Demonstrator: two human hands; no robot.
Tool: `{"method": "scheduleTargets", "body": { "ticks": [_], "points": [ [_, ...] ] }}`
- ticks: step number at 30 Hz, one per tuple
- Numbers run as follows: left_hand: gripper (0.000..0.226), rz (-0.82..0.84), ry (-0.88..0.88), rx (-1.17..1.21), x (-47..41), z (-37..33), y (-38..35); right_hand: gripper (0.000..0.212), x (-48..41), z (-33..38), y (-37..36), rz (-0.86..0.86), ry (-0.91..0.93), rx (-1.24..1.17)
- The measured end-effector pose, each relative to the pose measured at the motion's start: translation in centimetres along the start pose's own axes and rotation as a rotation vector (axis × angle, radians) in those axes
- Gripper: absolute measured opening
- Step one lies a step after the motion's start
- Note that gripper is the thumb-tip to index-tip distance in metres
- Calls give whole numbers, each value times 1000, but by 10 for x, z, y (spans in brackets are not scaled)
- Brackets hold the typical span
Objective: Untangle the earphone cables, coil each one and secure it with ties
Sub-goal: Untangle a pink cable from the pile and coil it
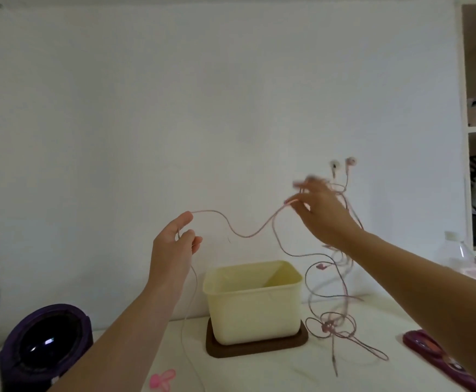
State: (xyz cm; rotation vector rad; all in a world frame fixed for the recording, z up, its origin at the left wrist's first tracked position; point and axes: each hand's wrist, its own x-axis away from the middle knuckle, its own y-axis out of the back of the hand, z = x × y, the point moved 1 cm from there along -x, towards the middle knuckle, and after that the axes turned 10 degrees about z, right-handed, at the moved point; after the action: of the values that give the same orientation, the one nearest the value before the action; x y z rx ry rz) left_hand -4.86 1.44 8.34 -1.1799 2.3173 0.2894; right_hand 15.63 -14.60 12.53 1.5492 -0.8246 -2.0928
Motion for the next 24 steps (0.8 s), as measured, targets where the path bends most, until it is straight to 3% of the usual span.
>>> {"method": "scheduleTargets", "body": {
  "ticks": [2, 3, 7, 12, 14, 16, 19, 24],
  "points": [
    [37, 10, 3, 1, 0, 1, -2, 29, 4, 1, 0, 404, -290, -211],
    [37, 17, 4, -2, 1, 1, -3, 31, 4, 0, -2, 447, -346, -281],
    [36, 32, 1, -17, 3, 2, -7, 32, 4, 0, 3, 283, -355, -369],
    [38, 61, 37, -37, 3, 8, -10, 31, 5, 3, 4, 240, -332, -376],
    [35, 102, 70, -139, 3, 11, -10, 32, 6, 7, 4, 320, -317, -445],
    [31, 176, 105, -275, 5, 14, -12, 32, 6, 14, 3, 393, -285, -462],
    [24, 369, 128, -414, 11, 14, -22, 32, 3, 28, 5, 318, -204, -475],
    [54, 649, 166, -576, 26, 14, -56, 34, 6, 52, 3, 480, -111, -594]
  ]
}}
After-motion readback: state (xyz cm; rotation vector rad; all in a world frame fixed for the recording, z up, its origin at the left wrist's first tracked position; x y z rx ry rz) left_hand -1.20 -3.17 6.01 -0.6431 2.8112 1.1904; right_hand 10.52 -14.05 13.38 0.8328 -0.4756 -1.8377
